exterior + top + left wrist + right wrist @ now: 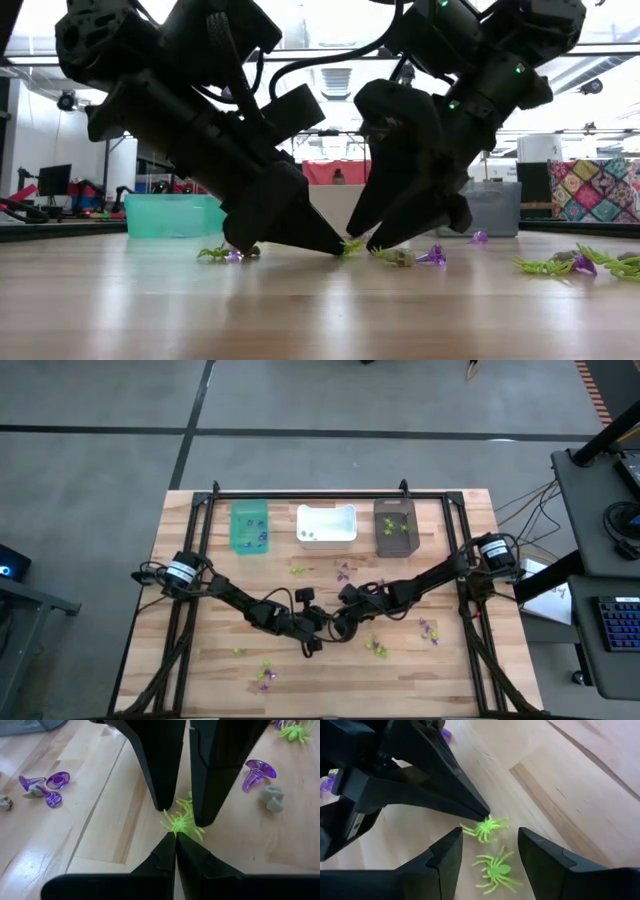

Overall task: Sort Halloween decoration
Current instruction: Put the green spider toy into the black bin

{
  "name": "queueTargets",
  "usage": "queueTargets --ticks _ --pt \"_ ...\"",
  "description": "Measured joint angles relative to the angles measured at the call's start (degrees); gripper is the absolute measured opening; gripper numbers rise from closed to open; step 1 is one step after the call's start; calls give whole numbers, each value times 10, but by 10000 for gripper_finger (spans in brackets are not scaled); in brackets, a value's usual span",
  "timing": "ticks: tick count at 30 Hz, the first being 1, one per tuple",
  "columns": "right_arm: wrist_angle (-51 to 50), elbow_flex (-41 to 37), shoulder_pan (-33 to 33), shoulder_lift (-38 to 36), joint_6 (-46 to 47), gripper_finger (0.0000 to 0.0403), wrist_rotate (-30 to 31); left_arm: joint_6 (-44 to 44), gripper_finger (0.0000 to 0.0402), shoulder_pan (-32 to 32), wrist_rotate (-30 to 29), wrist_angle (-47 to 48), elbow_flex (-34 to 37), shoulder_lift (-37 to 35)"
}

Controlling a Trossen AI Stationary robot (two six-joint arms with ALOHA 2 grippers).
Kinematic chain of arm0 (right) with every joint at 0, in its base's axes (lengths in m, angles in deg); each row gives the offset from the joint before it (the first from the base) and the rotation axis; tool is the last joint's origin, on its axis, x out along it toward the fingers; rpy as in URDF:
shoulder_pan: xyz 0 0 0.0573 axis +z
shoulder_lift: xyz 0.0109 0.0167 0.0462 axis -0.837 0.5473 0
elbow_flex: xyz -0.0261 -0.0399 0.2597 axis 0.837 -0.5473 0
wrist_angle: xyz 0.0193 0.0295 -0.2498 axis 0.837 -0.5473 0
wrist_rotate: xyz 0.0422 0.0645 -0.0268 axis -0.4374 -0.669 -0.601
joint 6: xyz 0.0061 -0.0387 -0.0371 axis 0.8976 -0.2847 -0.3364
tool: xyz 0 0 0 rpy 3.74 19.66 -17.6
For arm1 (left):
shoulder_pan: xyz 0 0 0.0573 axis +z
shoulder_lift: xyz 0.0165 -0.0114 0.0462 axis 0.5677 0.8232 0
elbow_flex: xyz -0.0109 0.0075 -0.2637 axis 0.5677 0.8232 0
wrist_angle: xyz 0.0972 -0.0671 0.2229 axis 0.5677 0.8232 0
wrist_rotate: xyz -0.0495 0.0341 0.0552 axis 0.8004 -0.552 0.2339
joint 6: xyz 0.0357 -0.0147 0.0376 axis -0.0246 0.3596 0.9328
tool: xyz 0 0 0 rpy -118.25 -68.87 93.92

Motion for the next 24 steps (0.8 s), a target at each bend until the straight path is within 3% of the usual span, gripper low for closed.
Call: queueTargets --ticks 9,24 --pt "28 0 0 11 1 161 0 -11 0 0 0 1 0 0" --pt "28 0 -4 11 7 35 1 -11 0 0 2 -1 0 0"
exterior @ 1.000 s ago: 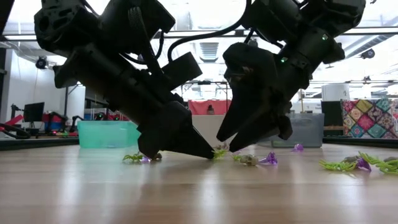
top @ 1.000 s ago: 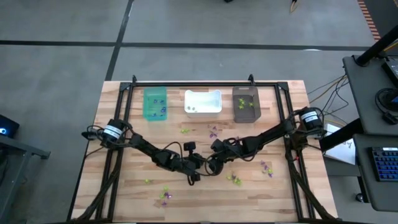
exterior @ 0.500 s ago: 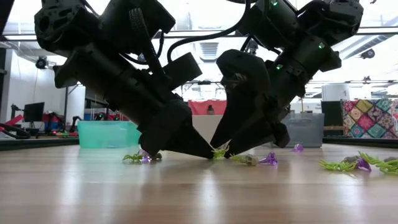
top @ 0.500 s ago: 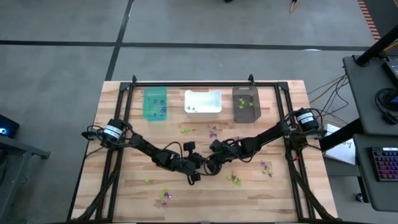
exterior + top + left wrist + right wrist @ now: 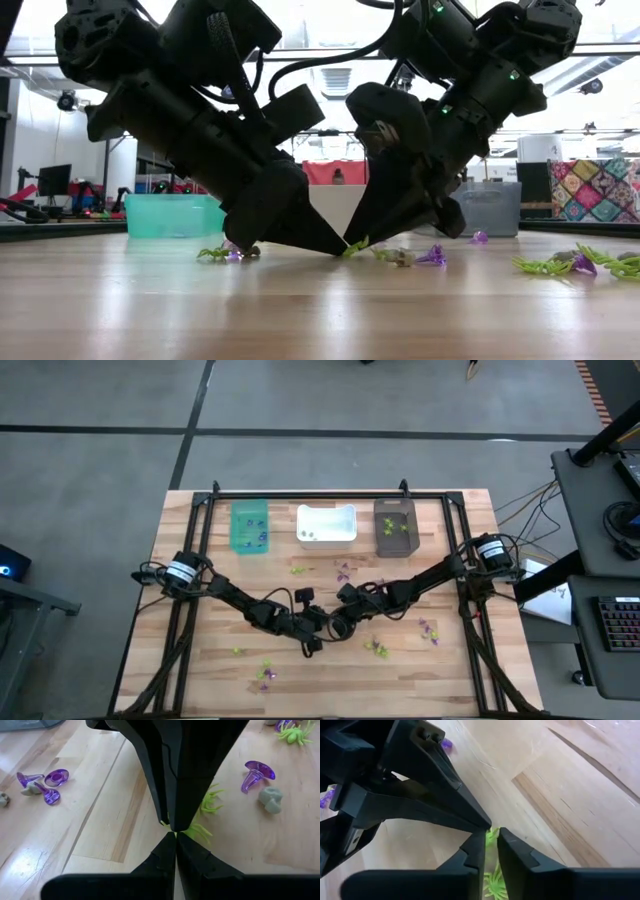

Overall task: Sort Halloween decoration
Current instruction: Put the green spider toy into the black bin

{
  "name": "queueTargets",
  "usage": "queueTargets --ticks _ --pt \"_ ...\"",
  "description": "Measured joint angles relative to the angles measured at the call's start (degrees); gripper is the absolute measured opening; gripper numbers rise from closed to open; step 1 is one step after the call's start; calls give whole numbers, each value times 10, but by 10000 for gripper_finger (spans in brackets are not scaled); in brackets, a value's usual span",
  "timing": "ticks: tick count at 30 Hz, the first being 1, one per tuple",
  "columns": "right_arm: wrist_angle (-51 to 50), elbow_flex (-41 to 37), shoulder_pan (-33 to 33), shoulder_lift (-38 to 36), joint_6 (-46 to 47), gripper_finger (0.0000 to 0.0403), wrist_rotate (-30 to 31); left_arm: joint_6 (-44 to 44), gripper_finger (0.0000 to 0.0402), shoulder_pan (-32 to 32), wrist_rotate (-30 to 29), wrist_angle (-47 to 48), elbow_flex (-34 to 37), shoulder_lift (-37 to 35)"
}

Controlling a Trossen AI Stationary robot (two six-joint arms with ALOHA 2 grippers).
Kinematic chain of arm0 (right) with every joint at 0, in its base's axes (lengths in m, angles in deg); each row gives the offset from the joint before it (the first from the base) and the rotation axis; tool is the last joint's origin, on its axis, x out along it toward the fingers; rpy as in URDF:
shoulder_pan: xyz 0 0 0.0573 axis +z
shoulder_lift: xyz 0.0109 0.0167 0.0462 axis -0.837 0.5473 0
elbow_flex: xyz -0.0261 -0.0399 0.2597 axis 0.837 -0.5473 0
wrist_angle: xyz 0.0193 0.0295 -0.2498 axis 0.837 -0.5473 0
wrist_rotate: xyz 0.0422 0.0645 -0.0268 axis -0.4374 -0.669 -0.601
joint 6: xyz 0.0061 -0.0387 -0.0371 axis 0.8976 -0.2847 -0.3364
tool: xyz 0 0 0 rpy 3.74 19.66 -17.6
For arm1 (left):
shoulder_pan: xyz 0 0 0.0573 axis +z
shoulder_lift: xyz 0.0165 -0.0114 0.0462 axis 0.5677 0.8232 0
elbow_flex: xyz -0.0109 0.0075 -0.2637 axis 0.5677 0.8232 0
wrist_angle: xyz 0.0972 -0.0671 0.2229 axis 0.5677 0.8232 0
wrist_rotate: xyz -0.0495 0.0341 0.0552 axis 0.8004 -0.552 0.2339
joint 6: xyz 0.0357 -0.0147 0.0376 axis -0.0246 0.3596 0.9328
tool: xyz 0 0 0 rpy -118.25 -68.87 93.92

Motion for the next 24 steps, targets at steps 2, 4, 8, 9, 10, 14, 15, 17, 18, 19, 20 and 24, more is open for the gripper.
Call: queueTargets --ticks 2,4,8,9,10,14,15,17,18,19,20,24 --pt "0 0 0 0 0 27 0 0 0 0 0 0 0 0" --pt "0 0 0 0 -1 19 0 0 0 0 0 0 0 -1" --pt "0 0 0 0 -5 9 0 0 0 -2 -7 4 1 -6" --pt "0 0 0 0 -5 9 0 0 0 -2 -8 7 1 -8" --pt "0 0 0 0 -6 9 -1 0 0 -2 -8 10 1 -11" --pt "-1 0 0 0 -13 9 -2 0 0 -3 -12 50 2 -32" --pt "-1 0 0 0 -14 9 -2 0 0 -3 -13 61 2 -39" --pt "-2 0 0 0 -17 9 -2 -2 0 -5 -24 81 2 -54" --pt "-2 0 0 0 -18 9 -2 -2 0 -7 -30 90 2 -61" --pt "-2 0 0 0 -21 9 -2 -2 0 -9 -40 96 2 -67" --pt "-2 0 0 0 -22 9 -2 -2 0 -11 -48 105 2 -74" --pt "-2 0 0 -3 -33 8 0 -2 0 -21 -75 128 2 -98"
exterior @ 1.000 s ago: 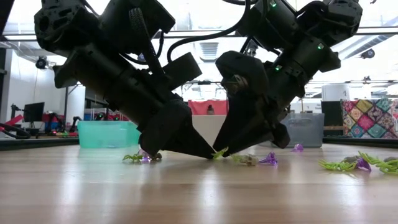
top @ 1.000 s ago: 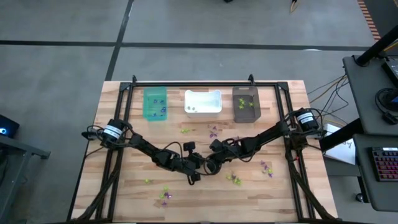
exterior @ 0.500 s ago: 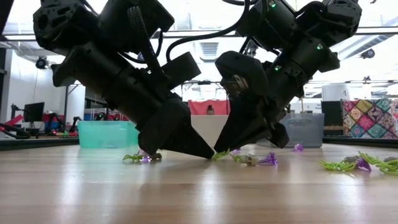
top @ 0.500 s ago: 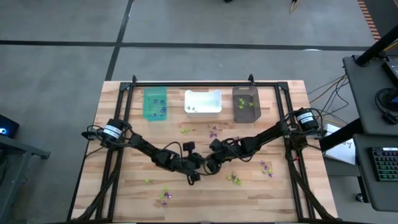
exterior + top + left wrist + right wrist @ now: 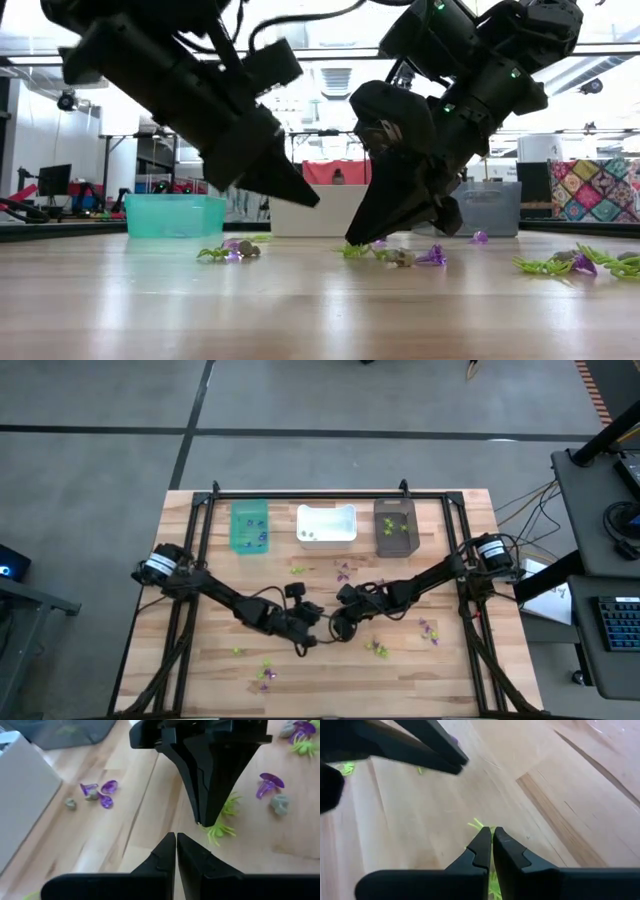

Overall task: Sort Halloween decoration
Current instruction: Put the green spider toy into the black bin

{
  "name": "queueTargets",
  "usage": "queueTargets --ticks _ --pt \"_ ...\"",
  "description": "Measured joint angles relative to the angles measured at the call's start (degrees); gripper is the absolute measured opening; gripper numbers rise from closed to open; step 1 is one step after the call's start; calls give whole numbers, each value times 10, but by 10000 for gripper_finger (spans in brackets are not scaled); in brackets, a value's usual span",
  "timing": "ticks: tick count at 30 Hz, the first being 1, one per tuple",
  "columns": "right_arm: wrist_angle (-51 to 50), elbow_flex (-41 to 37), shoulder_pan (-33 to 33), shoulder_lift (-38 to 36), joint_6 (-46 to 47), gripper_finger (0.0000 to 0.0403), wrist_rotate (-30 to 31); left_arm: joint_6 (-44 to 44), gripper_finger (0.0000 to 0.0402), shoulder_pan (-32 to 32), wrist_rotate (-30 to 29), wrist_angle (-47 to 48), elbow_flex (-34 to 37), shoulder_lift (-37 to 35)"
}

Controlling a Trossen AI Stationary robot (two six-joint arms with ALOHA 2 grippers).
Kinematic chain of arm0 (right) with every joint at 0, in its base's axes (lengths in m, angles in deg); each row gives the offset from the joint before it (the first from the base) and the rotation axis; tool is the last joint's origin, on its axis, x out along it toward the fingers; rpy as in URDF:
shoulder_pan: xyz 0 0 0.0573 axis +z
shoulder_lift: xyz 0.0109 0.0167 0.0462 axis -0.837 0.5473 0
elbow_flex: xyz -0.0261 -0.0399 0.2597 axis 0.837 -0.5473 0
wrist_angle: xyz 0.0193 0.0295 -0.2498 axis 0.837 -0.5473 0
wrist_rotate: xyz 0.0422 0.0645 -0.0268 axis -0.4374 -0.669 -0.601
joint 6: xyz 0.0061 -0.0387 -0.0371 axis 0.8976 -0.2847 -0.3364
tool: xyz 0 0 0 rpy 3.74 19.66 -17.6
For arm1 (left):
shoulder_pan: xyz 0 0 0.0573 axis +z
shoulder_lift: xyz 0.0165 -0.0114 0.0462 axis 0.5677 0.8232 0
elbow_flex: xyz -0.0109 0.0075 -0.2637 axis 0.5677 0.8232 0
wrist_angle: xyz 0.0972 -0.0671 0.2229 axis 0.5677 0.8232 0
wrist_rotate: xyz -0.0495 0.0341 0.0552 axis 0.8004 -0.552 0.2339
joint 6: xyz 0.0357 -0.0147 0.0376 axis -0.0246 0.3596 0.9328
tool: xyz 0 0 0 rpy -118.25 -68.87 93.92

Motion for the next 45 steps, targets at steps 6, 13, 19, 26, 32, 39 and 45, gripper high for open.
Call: queueTargets --ticks 6,13,19,26,32,39,45 --pt "-1 0 0 -15 -13 8 3 2 0 -13 -12 11 0 -24" --pt "-3 0 0 -34 -27 8 16 2 0 -20 -12 16 0 -28" --pt "-8 0 -8 -47 -37 8 13 9 0 -28 -12 27 0 -50" --pt "-123 0 -58 -135 -81 8 19 16 0 -56 -74 112 0 -143" --pt "-275 0 -127 -250 -118 8 47 16 0 -84 -113 155 0 -213" --pt "-473 0 -231 -347 -115 8 129 18 0 -99 -133 160 0 -236" --pt "-533 0 -331 -344 -136 8 158 18 0 -99 -133 160 0 -229"
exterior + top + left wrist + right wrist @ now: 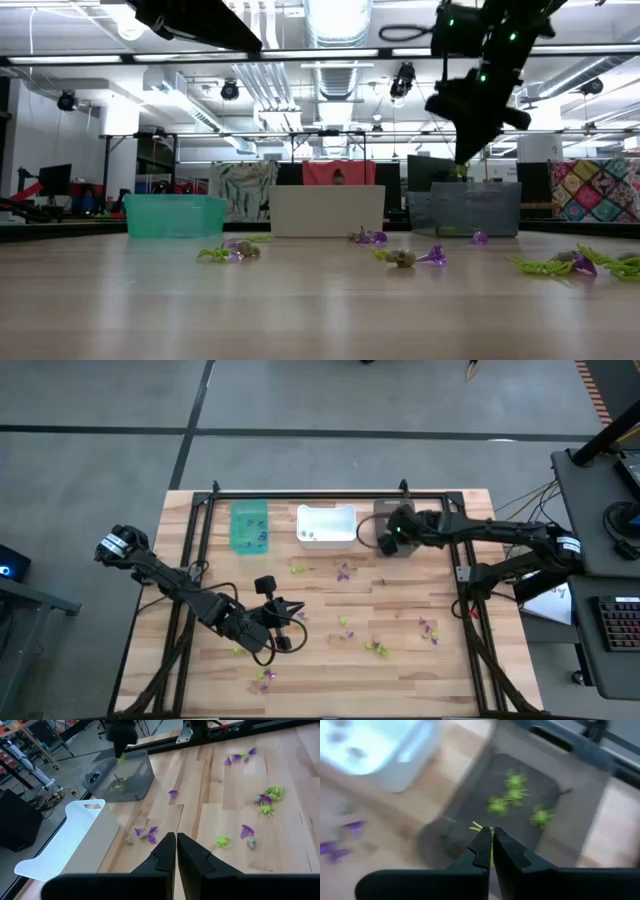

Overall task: Sort Halloween decoration
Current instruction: Put the green spider toy into the black bin

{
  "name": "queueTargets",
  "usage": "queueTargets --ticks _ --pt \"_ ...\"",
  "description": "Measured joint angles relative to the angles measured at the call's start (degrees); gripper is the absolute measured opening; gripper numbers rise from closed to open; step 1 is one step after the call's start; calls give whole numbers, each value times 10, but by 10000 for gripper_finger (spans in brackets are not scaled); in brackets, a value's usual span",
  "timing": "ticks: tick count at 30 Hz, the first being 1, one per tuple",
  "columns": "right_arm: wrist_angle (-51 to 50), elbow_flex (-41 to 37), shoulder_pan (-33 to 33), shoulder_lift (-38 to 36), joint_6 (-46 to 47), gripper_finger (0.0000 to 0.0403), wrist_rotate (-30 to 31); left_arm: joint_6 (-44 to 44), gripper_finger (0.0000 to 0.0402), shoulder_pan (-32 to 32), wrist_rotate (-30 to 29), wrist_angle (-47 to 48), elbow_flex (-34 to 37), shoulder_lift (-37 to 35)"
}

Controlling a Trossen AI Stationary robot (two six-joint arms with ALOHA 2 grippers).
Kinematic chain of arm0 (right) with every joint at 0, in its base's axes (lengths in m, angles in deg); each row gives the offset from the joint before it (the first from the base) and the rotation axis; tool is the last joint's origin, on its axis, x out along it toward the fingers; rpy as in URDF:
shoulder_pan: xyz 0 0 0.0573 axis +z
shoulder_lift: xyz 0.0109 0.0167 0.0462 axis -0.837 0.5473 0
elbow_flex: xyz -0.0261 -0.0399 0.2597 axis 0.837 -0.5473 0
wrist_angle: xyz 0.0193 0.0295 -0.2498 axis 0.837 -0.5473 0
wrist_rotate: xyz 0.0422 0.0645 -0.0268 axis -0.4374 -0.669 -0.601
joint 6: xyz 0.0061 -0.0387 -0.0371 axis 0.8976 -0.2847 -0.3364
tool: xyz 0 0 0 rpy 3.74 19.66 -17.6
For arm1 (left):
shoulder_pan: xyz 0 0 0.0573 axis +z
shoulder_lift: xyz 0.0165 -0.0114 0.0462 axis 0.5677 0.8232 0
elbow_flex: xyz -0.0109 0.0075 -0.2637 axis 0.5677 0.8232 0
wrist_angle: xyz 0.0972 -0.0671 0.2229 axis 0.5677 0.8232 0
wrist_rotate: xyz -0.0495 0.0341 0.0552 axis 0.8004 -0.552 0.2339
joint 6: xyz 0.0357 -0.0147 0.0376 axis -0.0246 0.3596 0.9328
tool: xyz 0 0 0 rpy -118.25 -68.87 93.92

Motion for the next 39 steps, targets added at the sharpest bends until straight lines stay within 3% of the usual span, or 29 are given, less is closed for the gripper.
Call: queueTargets --ticks 15,27,39 --pt "36 0 -156 135 -118 8 -4 0 0 0 -26 12 0 6" --pt "69 0 -165 147 -152 13 -20 4 0 4 -35 18 0 6" --pt "93 1 -163 145 -145 85 -40 4 0 19 -33 34 11 6"
